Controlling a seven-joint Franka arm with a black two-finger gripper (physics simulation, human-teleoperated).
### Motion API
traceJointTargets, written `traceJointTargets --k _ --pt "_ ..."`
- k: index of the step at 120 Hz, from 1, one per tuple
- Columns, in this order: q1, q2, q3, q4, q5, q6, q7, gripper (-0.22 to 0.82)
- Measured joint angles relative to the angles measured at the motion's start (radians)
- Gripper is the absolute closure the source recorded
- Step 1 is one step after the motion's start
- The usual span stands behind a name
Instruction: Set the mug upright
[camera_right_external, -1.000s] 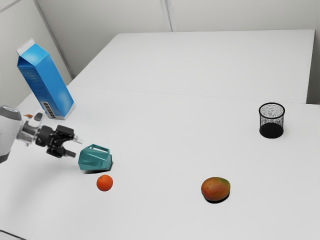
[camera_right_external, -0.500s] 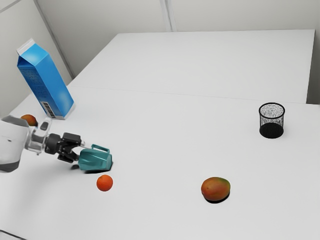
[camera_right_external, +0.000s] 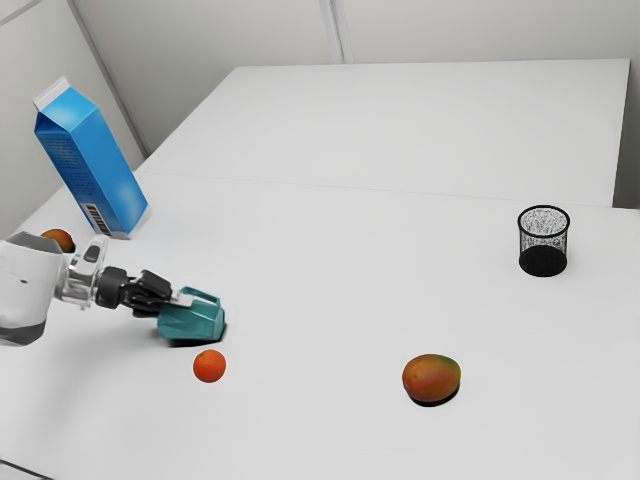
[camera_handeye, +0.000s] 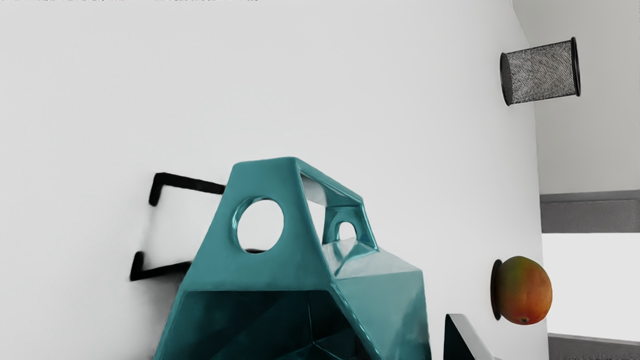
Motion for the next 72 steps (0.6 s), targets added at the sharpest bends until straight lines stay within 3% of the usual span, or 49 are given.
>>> traceJointTargets --k 30,72 --pt "-0.012 -0.018 0.000 0.000 -0.004 0.002 0.025 0.73" --pt "-0.060 -0.124 0.000 0.006 0.004 0.009 0.041 0.77"
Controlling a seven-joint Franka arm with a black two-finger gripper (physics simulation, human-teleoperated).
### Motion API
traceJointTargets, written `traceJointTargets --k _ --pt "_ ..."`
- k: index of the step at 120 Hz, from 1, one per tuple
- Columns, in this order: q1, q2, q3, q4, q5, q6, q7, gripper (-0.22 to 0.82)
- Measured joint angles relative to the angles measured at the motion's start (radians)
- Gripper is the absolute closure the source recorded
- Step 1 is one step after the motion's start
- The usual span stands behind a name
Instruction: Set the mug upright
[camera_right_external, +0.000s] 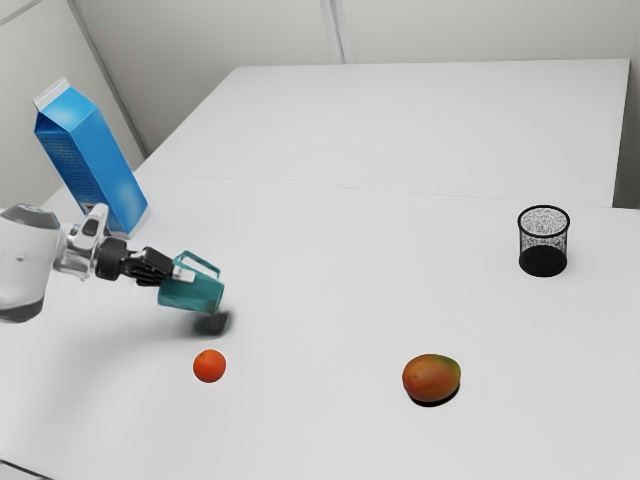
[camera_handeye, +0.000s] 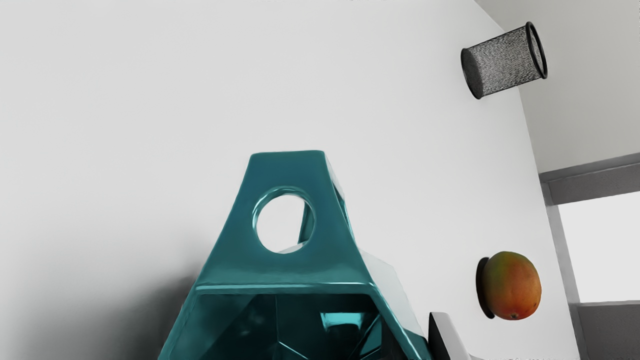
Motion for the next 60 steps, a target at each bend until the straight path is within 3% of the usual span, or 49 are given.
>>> traceJointTargets --k 32,60 --pt "-0.116 -0.137 0.002 0.063 0.243 0.005 -0.086 0.78" --pt "-0.283 -0.151 0.002 0.152 0.529 0.017 -0.255 0.78"
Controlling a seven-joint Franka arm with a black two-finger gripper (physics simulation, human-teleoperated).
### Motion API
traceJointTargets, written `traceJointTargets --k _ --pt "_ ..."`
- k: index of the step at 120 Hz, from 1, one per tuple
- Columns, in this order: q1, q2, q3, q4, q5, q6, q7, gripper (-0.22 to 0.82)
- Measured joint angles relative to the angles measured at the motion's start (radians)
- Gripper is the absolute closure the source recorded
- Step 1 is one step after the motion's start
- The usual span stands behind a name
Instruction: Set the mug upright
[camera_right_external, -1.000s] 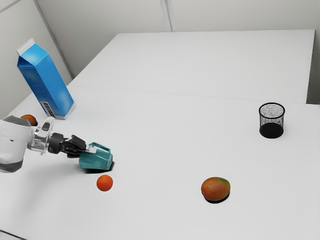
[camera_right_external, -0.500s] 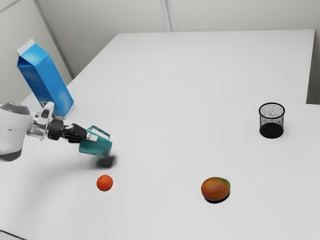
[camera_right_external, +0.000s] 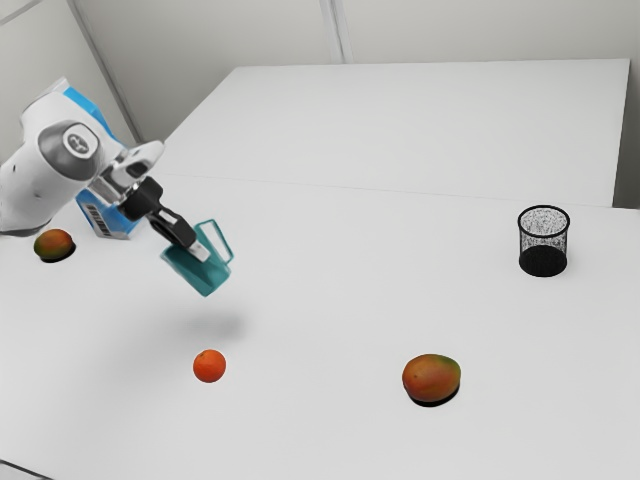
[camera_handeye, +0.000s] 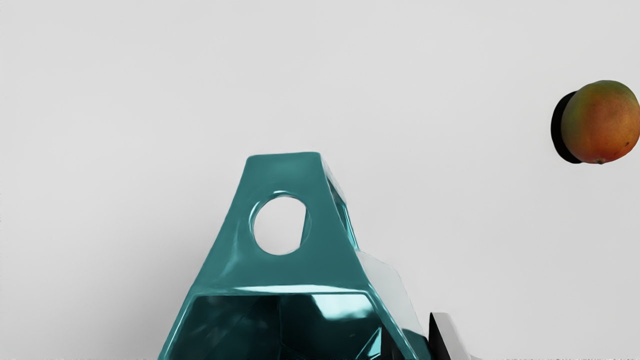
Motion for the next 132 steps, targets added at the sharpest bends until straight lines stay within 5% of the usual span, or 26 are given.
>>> traceJointTargets --k 71,132 --pt "-0.278 0.013 0.000 0.017 0.448 0.129 -0.489 0.77" --pt "-0.332 0.020 -0.002 -0.169 0.536 0.435 -0.789 0.77"
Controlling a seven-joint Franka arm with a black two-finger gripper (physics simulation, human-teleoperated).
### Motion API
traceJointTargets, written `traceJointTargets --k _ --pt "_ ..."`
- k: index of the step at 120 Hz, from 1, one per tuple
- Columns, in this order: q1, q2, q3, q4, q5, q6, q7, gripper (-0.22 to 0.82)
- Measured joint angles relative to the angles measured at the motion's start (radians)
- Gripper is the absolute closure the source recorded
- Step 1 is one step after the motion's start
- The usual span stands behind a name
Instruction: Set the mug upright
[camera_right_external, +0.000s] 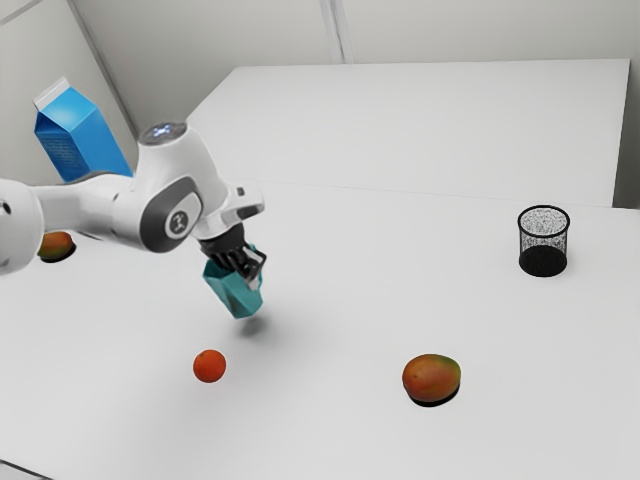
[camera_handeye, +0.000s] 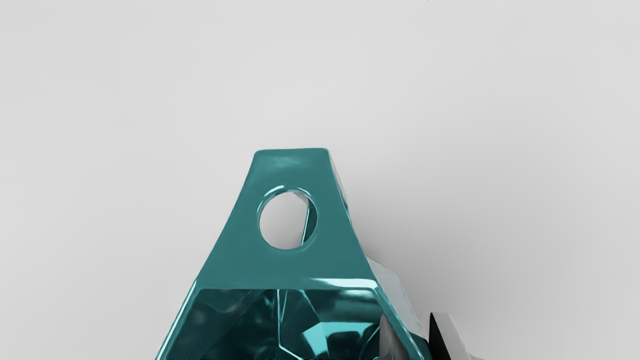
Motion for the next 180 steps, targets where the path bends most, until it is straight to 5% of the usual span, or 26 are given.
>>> traceJointTargets --k 118,180 --pt "-0.017 0.069 -0.005 -0.067 0.014 0.154 -0.290 0.77" --pt "-0.055 -0.002 -0.002 -0.067 -0.004 0.154 -0.305 0.25"
